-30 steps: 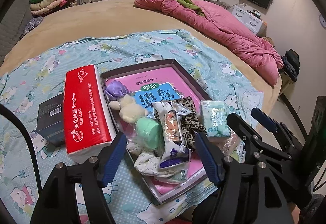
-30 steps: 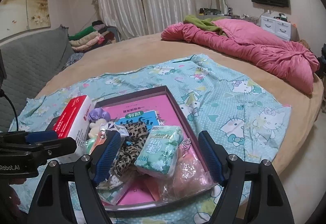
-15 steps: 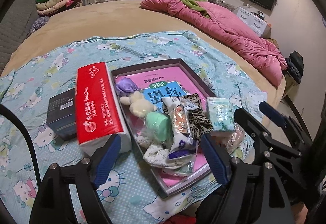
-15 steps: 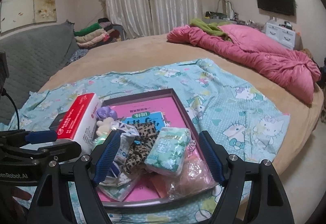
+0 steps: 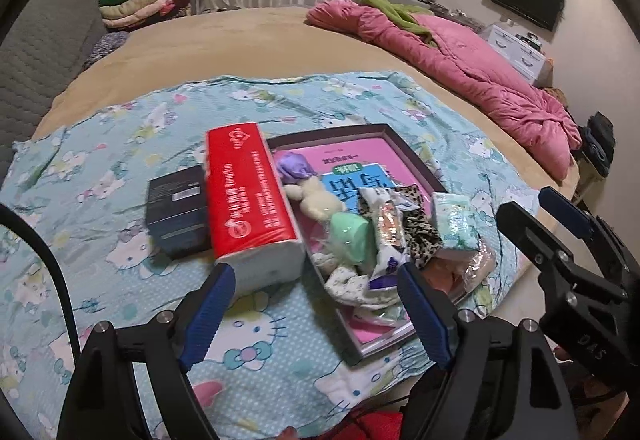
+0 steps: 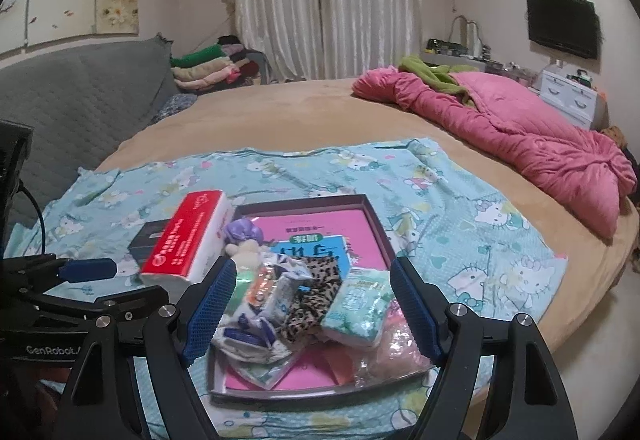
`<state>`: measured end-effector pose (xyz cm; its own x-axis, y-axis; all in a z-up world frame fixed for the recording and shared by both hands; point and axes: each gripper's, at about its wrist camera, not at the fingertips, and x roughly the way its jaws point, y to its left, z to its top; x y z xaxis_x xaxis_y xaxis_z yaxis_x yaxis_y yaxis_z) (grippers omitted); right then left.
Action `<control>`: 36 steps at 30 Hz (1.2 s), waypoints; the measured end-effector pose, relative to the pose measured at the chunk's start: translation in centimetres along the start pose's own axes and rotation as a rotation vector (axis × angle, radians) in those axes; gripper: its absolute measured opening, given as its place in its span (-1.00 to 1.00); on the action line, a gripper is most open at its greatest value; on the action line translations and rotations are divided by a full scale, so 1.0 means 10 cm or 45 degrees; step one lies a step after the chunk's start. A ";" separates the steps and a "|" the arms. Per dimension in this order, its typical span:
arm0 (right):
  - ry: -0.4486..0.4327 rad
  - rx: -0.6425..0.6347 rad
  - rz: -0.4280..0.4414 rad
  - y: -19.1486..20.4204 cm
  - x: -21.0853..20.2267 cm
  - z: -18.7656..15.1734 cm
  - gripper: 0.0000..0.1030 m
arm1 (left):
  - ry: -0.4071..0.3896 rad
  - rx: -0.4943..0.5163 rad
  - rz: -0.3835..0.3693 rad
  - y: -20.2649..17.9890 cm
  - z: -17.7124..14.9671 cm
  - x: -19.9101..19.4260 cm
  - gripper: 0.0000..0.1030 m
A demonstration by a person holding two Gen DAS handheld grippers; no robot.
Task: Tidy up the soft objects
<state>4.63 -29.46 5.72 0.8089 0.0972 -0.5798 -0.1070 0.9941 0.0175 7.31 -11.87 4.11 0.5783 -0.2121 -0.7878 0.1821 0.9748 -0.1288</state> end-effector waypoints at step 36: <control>0.120 -0.144 0.070 0.41 -0.51 -0.30 0.59 | -0.011 -0.093 0.114 0.13 -0.54 -0.65 0.64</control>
<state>-1.66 -25.99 6.30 0.7426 0.1411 -0.6547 -0.2186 0.9751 -0.0377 -0.53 -8.88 5.84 0.5963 -0.1243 -0.7931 0.0714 0.9922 -0.1018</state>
